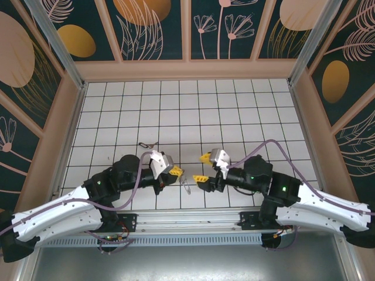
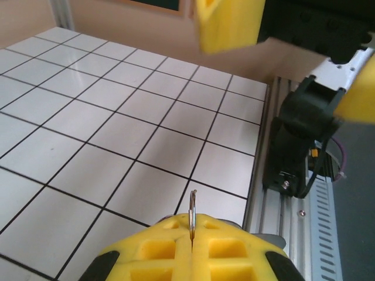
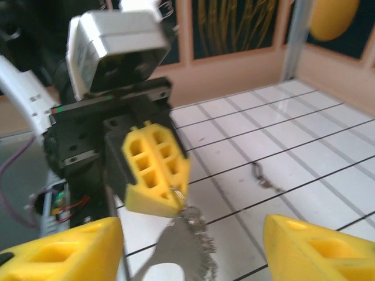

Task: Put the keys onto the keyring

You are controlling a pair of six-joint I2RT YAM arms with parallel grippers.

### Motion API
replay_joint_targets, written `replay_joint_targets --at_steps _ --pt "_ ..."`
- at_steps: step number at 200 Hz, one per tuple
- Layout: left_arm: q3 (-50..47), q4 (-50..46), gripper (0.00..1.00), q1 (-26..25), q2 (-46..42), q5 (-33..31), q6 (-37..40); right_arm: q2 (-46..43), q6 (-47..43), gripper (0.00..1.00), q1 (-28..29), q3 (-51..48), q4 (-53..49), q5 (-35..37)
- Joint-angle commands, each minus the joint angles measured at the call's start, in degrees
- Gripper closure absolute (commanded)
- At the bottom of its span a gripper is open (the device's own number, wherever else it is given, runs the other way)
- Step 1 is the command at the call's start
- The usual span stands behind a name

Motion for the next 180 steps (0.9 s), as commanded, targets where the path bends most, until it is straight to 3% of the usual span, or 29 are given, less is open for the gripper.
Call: replay_joint_targets --at_steps 1,36,57,92,131,163,180 --pt "-0.40 3.13 1.00 -0.07 -2.49 -6.93 -3.86 0.53 2.65 0.34 -5.27 -0.56 2.11 2.68" --pt "-0.06 -0.24 1.00 0.04 -5.40 -20.40 -5.05 10.31 8.86 0.34 -18.31 1.10 4.89 -3.33" --pt "0.89 -2.26 1.00 0.26 -6.45 -29.31 -6.03 18.56 10.99 0.34 -21.63 3.20 6.71 -5.67" --pt "2.45 -3.72 1.00 0.56 -7.56 -37.81 -6.41 32.51 10.69 0.35 -24.43 7.09 11.25 -10.22" --pt "1.68 -1.42 1.00 0.62 -8.65 -37.85 -8.74 50.43 8.90 0.37 -27.37 15.10 15.64 -19.34" --pt "-2.11 0.42 1.00 0.64 -10.98 -35.18 -13.60 65.10 6.86 0.39 -27.43 27.89 13.59 -26.32" --pt "-5.22 1.87 1.00 0.57 -12.16 -34.46 -16.27 71.70 4.22 0.36 -25.93 35.15 10.99 -26.55"
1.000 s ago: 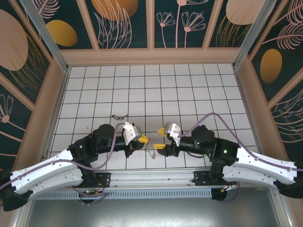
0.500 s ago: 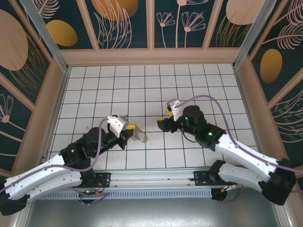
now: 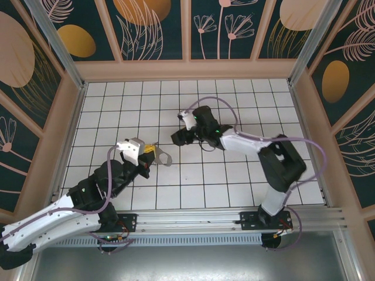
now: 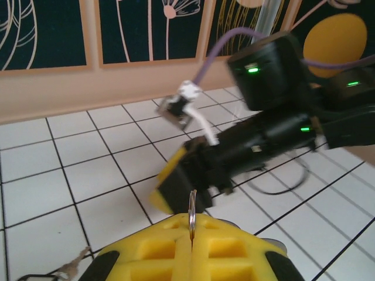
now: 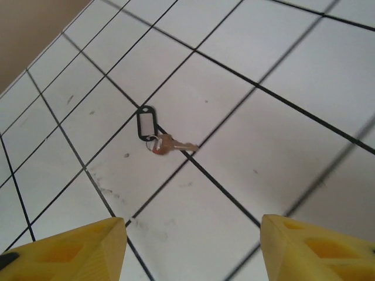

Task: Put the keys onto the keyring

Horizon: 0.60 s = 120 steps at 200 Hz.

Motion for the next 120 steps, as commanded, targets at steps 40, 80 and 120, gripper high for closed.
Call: replay_joint_targets --at_steps 40,80,120 --pt "-6.07 3.48 1.00 0.30 -6.70 0.42 -8.56 18.43 -6.73 0.33 3.25 22.65 -7.13 -7.78" --pt "-9.06 3.02 1.00 0.29 -11.21 1.67 -8.89 24.51 -7.59 0.31 5.84 27.26 -8.18 -5.93" --pt "-10.80 1.62 1.00 0.30 -13.07 3.58 -10.81 27.09 -7.39 0.31 9.76 28.17 -6.74 -0.25"
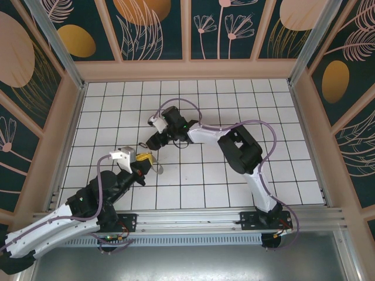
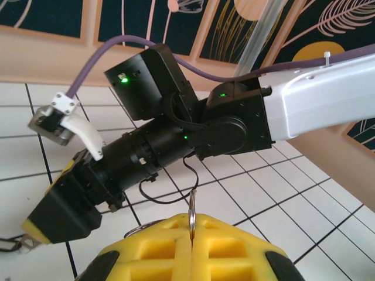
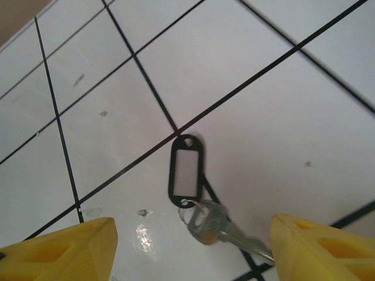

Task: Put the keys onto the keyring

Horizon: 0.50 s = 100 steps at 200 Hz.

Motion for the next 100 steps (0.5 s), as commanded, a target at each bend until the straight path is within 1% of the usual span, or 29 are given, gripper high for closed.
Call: replay_joint_targets --at_steps 1,43,69,82,100 --pt "-0.79 0.52 1.00 0.29 -1.92 1.93 -2.00 1.99 -1.03 0.31 2.58 2.96 -0.75 4.40" --pt "-1.83 -2.53 1.00 0.33 -5.44 3.72 -3.55 4.46 -1.99 0.32 5.09 5.83 -2.37 14.47" --pt "-1.87 -3.79 1.00 0.35 -8.41 3.38 -4.08 6.71 -2.41 0.33 5.77 8.72 -4.70 18.35" --pt "-1.91 -4.06 1.00 0.32 -9.85 3.15 -4.05 8.40 -2.50 0.35 6.01 10.61 -6.27 20.17" --pt "-1.70 -4.41 1.00 0.30 -10.80 2.72 -3.87 9.95 -2.72 0.41 6.29 12.36 -7.35 21.68"
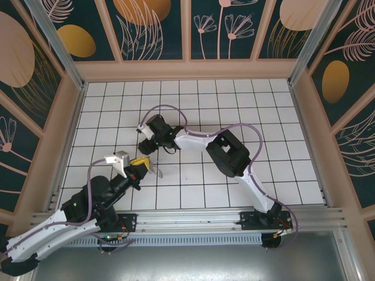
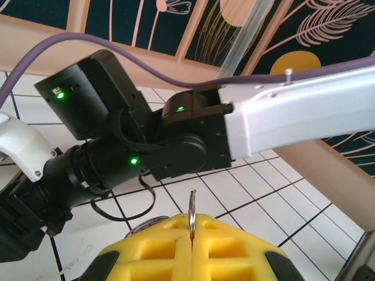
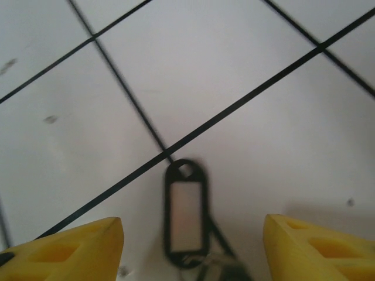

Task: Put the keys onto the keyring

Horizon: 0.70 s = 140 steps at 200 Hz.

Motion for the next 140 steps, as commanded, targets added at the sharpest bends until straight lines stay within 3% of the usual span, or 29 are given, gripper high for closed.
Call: replay_joint_targets --at_steps 1,39,86,113,140 --pt "0.14 -0.13 1.00 0.34 -1.65 -0.06 -0.91 2.84 -1.04 0.42 0.45 3.07 -3.44 4.96" --pt "1.54 -1.13 1.00 0.35 -0.66 -0.52 0.45 5.04 -1.67 0.53 1.22 5.99 -5.47 6.06" --pt "2.42 -1.15 1.00 0.33 1.24 -0.87 2.06 3.41 -2.02 0.82 1.22 3.56 -6.69 7.47" --pt "2.99 -1.30 1.00 0.29 2.50 -1.21 3.17 -4.46 -0.14 1.00 0.08 -7.79 -2.30 9.50" --pt "4.44 -1.63 1.00 0.29 4.60 -1.23 5.06 -14.53 3.87 1.00 -2.29 -23.29 2.79 8.59"
